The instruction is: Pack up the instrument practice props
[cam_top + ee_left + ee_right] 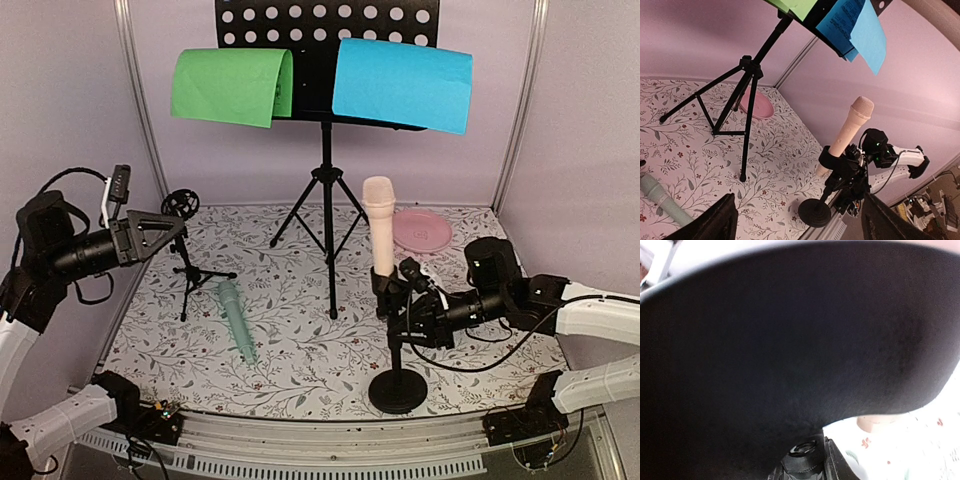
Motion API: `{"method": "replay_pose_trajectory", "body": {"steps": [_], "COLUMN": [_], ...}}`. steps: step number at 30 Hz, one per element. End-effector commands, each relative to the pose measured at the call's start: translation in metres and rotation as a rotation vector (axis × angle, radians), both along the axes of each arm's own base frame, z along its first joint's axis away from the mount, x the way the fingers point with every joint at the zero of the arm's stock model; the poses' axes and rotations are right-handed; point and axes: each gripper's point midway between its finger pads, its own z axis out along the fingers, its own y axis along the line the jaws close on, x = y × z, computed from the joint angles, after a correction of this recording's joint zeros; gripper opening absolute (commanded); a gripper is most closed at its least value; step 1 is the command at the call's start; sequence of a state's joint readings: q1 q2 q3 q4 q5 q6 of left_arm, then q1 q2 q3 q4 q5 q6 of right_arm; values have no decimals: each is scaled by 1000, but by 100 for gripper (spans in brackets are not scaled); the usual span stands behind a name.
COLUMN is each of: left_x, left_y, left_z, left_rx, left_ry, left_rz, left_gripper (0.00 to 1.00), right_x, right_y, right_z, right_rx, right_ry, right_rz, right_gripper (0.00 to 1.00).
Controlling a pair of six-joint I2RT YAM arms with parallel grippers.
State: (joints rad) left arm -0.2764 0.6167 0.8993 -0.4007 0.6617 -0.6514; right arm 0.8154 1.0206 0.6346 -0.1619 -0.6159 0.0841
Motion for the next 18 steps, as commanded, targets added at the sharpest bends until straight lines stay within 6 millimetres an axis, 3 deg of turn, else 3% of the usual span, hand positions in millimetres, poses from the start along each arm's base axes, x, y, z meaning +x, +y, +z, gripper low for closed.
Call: {"method": "replay_pose_trajectory", "body": {"steps": [1, 5, 8, 10, 14, 18], "left_x": [12, 17, 16, 14, -4, -9], "left_y": [-24, -55, -81, -97, -136, -155], "left_z": [-9, -17, -14, -18, -21, -18], "left_rx": [42, 79, 79, 116, 148, 142], "left_ry": [-4, -15, -55, -80, -146, -218], "left_rz": [7, -17, -32, -10, -80, -114], "left_gripper": [86, 87, 97, 99, 99, 99], "right_x": [-6, -10, -15, -18, -21, -22], "right_y": [47, 70, 83, 90, 98, 99], "right_z": [42, 41, 46, 48, 45, 45], "right_rx": [63, 50, 58, 63, 50, 48], "right_ry": [-199, -197, -224, -226, -226, -241], "right_rz": [132, 180, 223, 247, 274, 281], "right_gripper": [10, 10, 10, 9, 9, 9]}}
